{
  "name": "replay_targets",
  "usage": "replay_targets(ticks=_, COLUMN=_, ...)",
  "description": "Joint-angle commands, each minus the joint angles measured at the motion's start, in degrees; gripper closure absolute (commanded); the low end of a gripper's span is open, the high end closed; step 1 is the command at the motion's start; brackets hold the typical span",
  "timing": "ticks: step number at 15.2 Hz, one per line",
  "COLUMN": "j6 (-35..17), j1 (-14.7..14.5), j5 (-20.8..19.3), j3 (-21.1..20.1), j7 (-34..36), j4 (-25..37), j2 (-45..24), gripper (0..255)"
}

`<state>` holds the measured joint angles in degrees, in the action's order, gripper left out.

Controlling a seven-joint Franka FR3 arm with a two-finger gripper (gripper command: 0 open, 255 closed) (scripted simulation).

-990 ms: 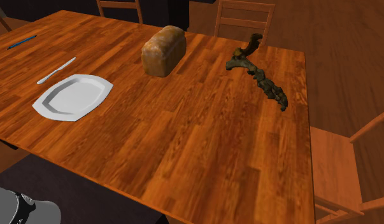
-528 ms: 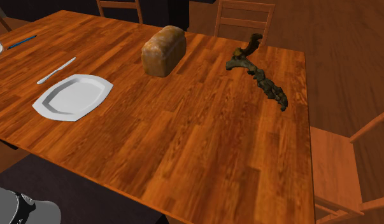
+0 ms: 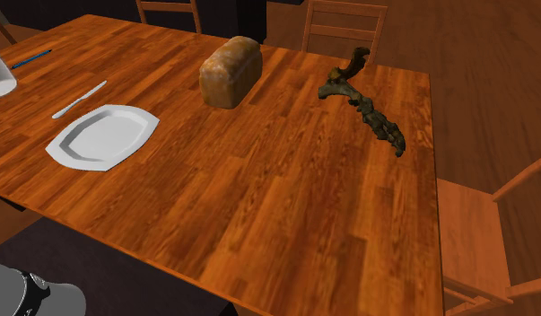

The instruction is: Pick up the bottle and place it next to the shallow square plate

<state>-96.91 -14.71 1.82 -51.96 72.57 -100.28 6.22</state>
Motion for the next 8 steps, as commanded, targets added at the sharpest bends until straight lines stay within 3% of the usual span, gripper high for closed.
replay_targets(ticks=1, j6=-1.66, j1=-0.06, j5=0.26, j3=0.04, j7=-0.08, j4=-1.82, j2=0.33, gripper=255)
replay_targets(ticks=8, j6=-7.06, j1=-0.20, j5=0.49, j3=-0.11, j7=-0.04, j4=-7.37, j2=0.57, gripper=255)
